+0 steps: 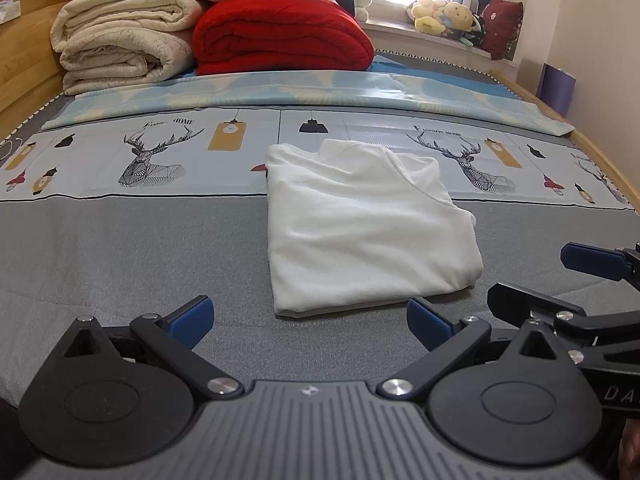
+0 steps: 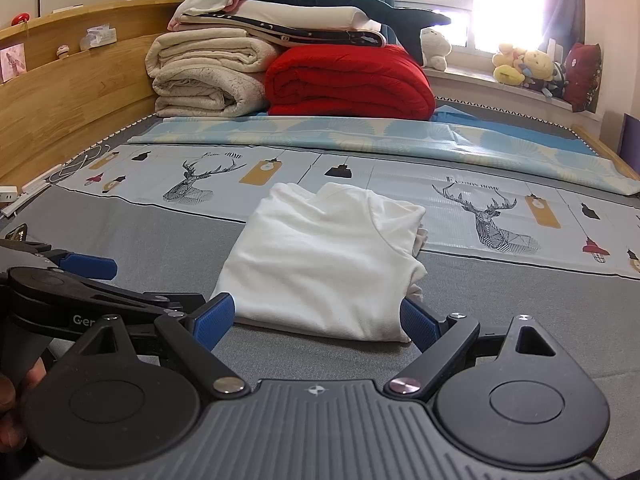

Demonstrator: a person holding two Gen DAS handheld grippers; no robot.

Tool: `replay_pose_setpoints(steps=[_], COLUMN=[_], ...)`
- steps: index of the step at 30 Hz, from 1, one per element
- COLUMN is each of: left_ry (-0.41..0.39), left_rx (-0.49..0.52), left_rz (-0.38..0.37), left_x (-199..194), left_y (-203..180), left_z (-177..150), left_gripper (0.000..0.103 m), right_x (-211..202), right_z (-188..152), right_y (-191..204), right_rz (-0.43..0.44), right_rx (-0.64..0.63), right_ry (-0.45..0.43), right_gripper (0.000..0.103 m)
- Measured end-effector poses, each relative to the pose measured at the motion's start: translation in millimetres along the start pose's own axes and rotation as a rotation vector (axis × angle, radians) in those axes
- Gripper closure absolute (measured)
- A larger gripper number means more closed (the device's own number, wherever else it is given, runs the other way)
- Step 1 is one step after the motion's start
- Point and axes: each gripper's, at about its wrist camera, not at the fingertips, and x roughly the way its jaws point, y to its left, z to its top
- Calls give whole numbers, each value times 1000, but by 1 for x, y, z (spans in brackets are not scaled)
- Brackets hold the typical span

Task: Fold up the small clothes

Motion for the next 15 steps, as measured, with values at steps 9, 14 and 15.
replay_pose_setpoints(steps=[9,14,15], left_ry=[-1,-1,-1], left_rx=[2,1,1], left_rz=[-1,-1,-1], left_x=[1,1,1], left_y=[-1,-2,-1], left_z=[1,1,1], left_gripper=[0,0,0], right_x=[0,0,0], right_z=[0,0,0], right_y=[0,-1,-1], right_rz=[0,0,0], right_rx=[0,0,0], right_ry=[0,0,0], right_gripper=[13,13,13])
